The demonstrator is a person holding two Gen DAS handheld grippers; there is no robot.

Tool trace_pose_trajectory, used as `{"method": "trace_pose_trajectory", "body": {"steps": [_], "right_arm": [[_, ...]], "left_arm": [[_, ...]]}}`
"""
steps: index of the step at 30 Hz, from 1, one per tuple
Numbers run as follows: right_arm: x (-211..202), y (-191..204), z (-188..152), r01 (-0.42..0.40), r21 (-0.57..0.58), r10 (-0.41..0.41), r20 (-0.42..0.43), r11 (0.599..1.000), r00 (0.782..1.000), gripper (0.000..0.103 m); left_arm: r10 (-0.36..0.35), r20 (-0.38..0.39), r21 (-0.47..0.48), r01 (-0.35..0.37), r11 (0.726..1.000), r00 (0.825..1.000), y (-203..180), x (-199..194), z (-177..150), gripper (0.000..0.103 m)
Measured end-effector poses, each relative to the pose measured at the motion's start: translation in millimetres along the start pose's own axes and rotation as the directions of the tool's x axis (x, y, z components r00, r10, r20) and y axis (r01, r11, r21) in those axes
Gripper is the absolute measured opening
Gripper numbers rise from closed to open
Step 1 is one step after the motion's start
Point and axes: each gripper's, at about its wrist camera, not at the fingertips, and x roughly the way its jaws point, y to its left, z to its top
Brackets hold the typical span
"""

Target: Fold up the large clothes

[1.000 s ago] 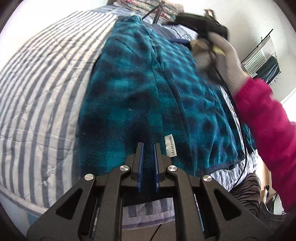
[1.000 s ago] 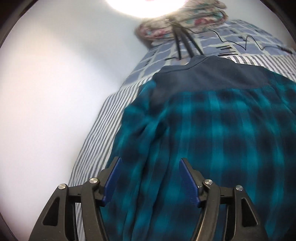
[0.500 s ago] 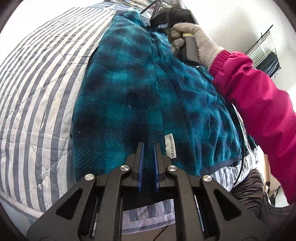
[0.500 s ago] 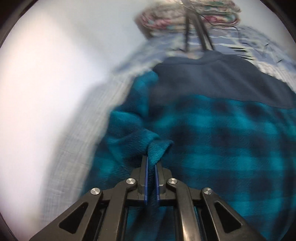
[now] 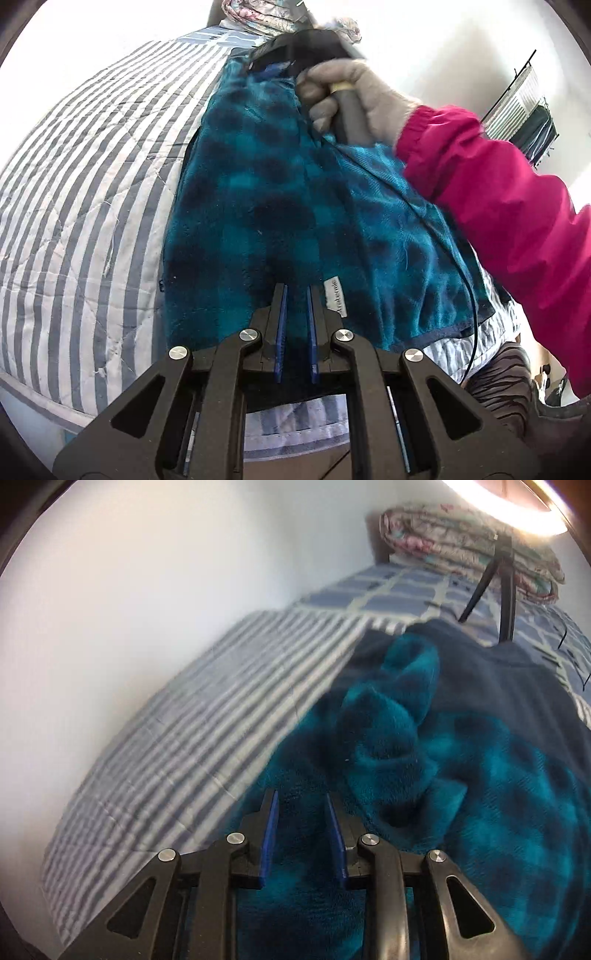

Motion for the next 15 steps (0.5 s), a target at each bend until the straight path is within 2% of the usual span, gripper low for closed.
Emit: {"method": "trace_pose_trajectory", "body": {"steps": [2,3,8,11,15], "right_arm": [[18.9,-6.0,-6.9,0.004,0.042,-0.003,-0.019,0.999,1.0,0.023],[20.0,-6.3,-8.8,0.004,0.048,-0.004,0.009,0.999,1.0,0.023],[9.9,-3.4,1.5,0.028,0.078,-0.026,-0.022,0.997,0.999,0.024],[-16.9,-14.8,11.6,0.013,0.136,-0.018,0.032,0.991,0.999,0.03],[-80.8,-10.9,-2.4,-0.037,0.157,0.02,0.109,0.987,0.994,0.03]], "left_arm": [[-0.032,-0.065,-0.031,0.03,0.999,0.997,7.6,12.2,-5.3,0.007],[-0.052,-0.105,-0.049,0.047,0.998,0.993,11.6,20.6,-9.9,0.007],[-0.045,-0.092,-0.007,0.045,0.999,0.995,9.9,17.1,-17.8,0.007],[-0.055,-0.08,-0.025,0.053,0.998,0.995,11.2,7.3,-18.8,0.007],[-0.024,0.019,-0.032,0.025,0.999,1.0,16.5,-22.0,-14.6,0.007]]}}
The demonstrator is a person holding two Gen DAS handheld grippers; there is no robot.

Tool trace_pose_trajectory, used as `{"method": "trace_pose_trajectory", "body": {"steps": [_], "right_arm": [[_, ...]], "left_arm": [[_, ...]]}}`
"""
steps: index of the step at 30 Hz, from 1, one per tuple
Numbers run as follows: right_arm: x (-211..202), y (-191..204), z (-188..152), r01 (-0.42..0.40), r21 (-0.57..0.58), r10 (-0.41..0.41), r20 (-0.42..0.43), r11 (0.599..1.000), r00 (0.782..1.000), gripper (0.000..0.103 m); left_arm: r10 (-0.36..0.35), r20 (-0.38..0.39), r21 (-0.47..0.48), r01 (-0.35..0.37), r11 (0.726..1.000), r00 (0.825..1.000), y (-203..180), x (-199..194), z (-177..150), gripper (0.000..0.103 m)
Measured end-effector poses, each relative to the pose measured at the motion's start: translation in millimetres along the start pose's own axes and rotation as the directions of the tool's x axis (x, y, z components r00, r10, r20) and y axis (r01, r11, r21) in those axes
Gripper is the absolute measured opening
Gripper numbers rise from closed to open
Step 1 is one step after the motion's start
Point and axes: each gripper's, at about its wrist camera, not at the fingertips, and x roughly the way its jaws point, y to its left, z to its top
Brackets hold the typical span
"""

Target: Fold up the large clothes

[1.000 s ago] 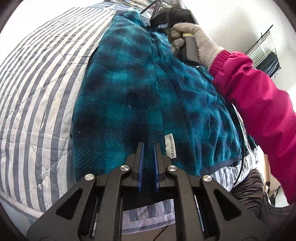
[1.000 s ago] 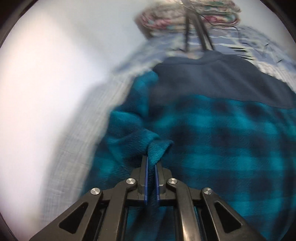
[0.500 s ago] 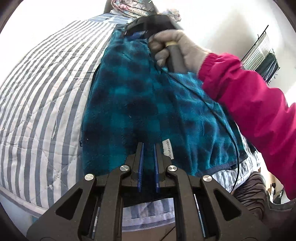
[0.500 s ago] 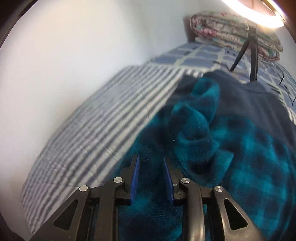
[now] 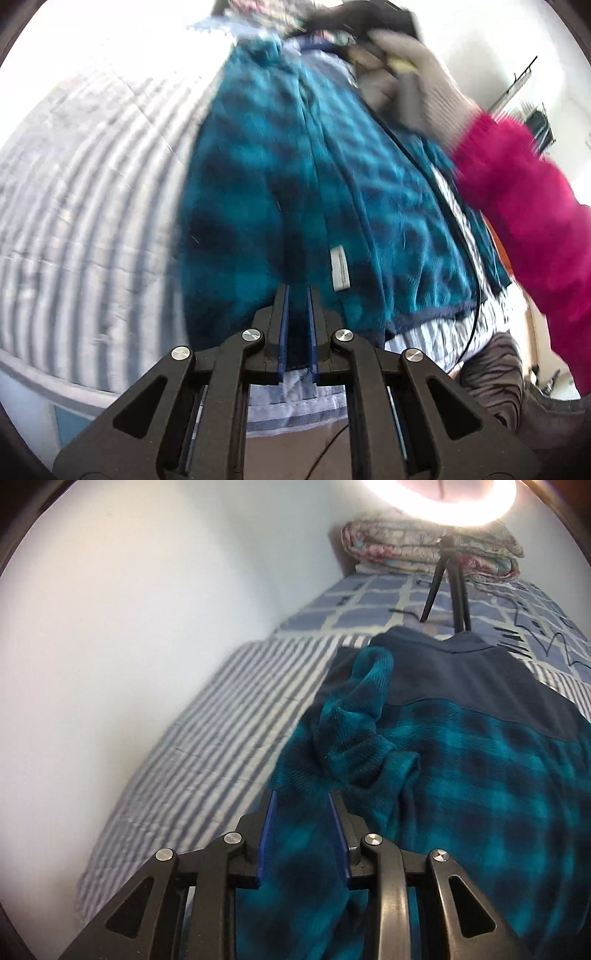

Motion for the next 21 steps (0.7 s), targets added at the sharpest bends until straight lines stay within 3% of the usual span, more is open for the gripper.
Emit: {"method": "trace_pose_trajectory", "body": {"steps": [7,11,13,15,17,21], "right_arm": [[-135.6,0.2,-48.3,-0.028,0.01,0.027,0.104,1.0,0.994,0.033],[-199.9,-9.6,-84.1,-0.014,0.016,0.012,0.126,1.0,0.992,0.048],[-229.3,-23.0,-106.0,0.014,0.042,-0.019,0.138,0.999,0.99,0.052],[-256.8,-38.5,-127.7,0.035,0.071,-0.045,0.148,0.997,0.988,0.057],[-283.1,-57.3,-150.4,0.068,0.107,-0.085,0.16,0.992,0.984,0.061],[-330.3,-109.6,-197.4,0.139,0.228,-0.176,0.151,0.964,0.973,0.061]], "left_arm": [[-0.018,0.111,0.016,0.017,1.0,0.994,-23.8,-32.1,9.6,0.007],[-0.022,0.172,0.072,0.01,0.997,0.985,-44.3,-42.9,11.4,0.007],[-0.031,0.181,0.099,0.013,0.995,0.983,-52.8,-45.6,10.6,0.013],[-0.042,0.185,0.104,0.023,0.994,0.982,-56.4,-48.2,6.0,0.038],[-0.051,0.189,0.095,0.033,0.995,0.981,-56.8,-49.9,1.8,0.048],[-0.074,0.166,0.068,0.064,0.996,0.983,-54.0,-48.9,0.9,0.048]]}}
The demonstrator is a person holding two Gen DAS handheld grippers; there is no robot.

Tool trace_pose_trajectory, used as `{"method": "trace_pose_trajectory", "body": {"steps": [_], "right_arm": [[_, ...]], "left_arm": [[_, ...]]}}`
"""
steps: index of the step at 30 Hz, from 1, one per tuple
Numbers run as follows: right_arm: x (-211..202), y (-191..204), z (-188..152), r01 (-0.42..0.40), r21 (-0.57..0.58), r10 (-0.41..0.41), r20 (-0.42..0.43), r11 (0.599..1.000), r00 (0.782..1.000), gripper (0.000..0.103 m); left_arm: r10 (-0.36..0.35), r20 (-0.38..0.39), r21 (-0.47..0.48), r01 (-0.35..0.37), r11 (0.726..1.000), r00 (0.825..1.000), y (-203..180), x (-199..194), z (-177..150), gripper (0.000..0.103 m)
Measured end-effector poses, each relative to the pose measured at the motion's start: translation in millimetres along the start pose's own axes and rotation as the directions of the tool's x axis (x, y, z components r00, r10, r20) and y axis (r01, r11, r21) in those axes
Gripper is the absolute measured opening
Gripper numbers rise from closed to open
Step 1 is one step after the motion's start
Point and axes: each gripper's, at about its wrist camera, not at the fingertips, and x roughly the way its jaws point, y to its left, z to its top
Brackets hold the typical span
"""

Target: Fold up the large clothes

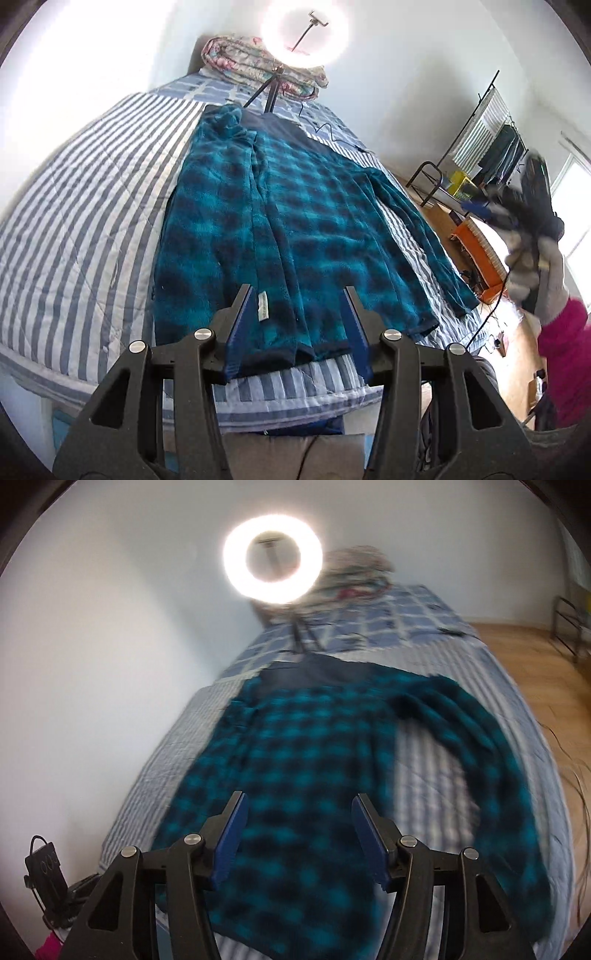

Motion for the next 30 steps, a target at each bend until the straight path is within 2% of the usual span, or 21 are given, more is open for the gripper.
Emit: {"method": "trace_pose_trajectory", "body": {"steps": [7,11,17,20,24,27,29,30], "right_arm": [[-69.0,-121.7,-46.8,0.136,0.22,-0.141,0.01,0.966,0.99,0.063],[-81.5,-176.6,-72.7,0.167,0.34,-0.171,-0.018,0.926,0.985,0.063],[-73.1,-228.2,-105.4,0.271,0.427,-0.261,-0.082,0.863,0.962,0.063],[-66.6,-248.5,-119.7,0.299,0.466,-0.28,-0.111,0.833,0.953,0.063],[-62.6,-262.5,-131.9,0.325,0.481,-0.295,-0.139,0.814,0.945,0.062],[-60.0,-264.1,-136.6,0.318,0.475,-0.275,-0.159,0.82,0.948,0.052],[-58.4,-259.9,-136.4,0.322,0.448,-0.27,-0.177,0.834,0.946,0.029],[-58.8,-256.1,-135.5,0.336,0.427,-0.282,-0.186,0.839,0.941,0.027]], "left_arm": [[-0.036,-0.011,-0.022,0.036,0.999,0.999,-10.9,9.3,6.7,0.048],[-0.053,-0.014,0.003,0.053,0.999,0.999,-25.1,13.3,7.3,0.048],[-0.06,-0.058,0.015,0.061,0.998,0.996,-36.0,26.0,-1.9,0.048],[-0.058,-0.079,0.03,0.06,0.998,0.995,-40.5,31.0,-6.2,0.048],[-0.059,-0.091,0.042,0.063,0.997,0.994,-44.3,35.1,-9.1,0.048],[-0.055,-0.097,0.047,0.06,0.997,0.994,-45.1,37.5,-10.2,0.048],[-0.054,-0.101,0.046,0.059,0.997,0.993,-45.0,38.6,-10.5,0.048],[-0.054,-0.102,0.046,0.059,0.997,0.993,-44.8,38.8,-10.4,0.048]]}}
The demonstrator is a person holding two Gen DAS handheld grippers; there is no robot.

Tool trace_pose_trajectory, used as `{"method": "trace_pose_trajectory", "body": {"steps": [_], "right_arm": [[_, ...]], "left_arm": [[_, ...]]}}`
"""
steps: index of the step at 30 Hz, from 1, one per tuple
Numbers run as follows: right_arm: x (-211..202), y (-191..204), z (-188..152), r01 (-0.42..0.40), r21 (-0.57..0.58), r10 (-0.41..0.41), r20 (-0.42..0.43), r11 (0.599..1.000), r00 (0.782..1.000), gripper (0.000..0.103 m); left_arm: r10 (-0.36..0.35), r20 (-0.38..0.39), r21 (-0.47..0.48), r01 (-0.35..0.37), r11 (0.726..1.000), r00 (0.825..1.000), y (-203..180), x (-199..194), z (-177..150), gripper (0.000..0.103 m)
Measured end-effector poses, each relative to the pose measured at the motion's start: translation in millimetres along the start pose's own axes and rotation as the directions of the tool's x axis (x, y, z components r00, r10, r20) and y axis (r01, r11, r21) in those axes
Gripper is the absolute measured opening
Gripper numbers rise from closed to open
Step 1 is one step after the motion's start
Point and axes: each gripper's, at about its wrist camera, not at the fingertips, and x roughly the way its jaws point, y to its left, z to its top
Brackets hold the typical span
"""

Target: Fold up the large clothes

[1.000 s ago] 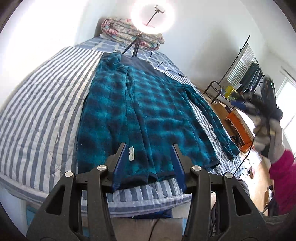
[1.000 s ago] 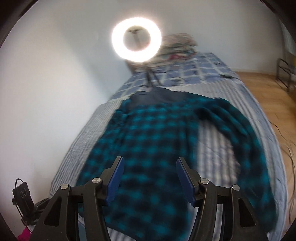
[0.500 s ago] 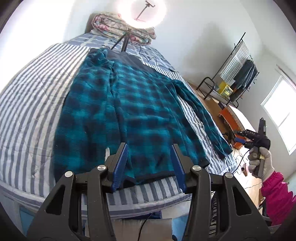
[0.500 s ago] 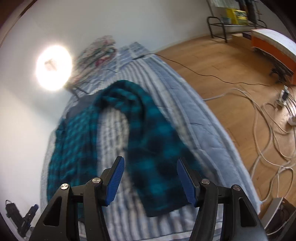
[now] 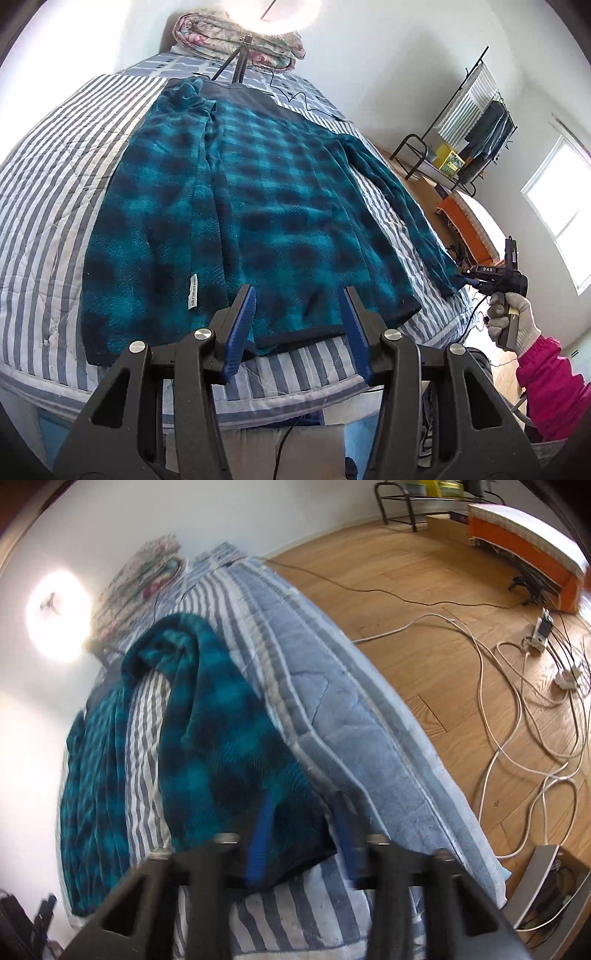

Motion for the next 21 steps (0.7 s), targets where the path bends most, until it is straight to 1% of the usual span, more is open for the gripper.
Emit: {"method": "trace_pose_trajectory", "body": {"steps": [2,5,7,9,11,13,15,17,19,21], "right_arm": [[-8.7,10.3,-2.2,0.027,-0.052,-0.026,0.024,0.998,0.999,0.015],[-25.7,26.8,-4.6,0.033,-0.112,-0.025,0.073,0.993,0.997,0.008],[-39.6,38.2,-5.1,0.021,-0.129,-0.008,0.103,0.991,0.995,0.006],[-55.4,53.9,-4.9,-0.01,-0.148,0.031,0.136,0.989,0.99,0.005],[-70.7,75.0,-5.9,-0.039,-0.182,0.07,0.166,0.983,0.984,0.004],[-84.1,102.6,-9.1,-0.082,-0.233,0.126,0.181,0.969,0.975,0.004],[-93.2,131.0,-14.7,-0.121,-0.293,0.179,0.182,0.948,0.967,0.004],[-98.6,166.1,-23.7,-0.157,-0.375,0.233,0.165,0.914,0.958,0.004],[-97.6,199.9,-35.6,-0.191,-0.455,0.276,0.128,0.87,0.953,0.004],[-89.9,228.5,-50.3,-0.226,-0.511,0.306,0.077,0.829,0.949,0.004]], "left_arm": [[0.0,-0.002,0.0,0.0,1.0,1.0,0.5,0.5,0.8,0.048],[-0.002,0.001,-0.001,0.002,1.0,1.0,1.4,0.4,0.8,0.048],[-0.006,0.004,-0.004,0.006,1.0,1.0,2.3,-0.3,0.6,0.048],[-0.008,0.005,-0.005,0.008,1.0,1.0,2.4,-1.1,1.0,0.048],[-0.011,0.007,-0.006,0.011,1.0,1.0,2.8,-2.6,1.2,0.048],[-0.015,0.012,-0.009,0.015,1.0,1.0,3.4,-4.7,1.6,0.048],[-0.016,0.017,-0.011,0.016,1.0,1.0,4.5,-7.3,2.3,0.048],[-0.018,0.023,-0.017,0.018,1.0,1.0,5.6,-9.6,2.7,0.048],[-0.019,0.03,-0.026,0.02,0.999,0.999,7.5,-12.1,3.0,0.048],[-0.018,0.033,-0.034,0.019,0.999,0.999,9.5,-13.1,3.4,0.048]]}}
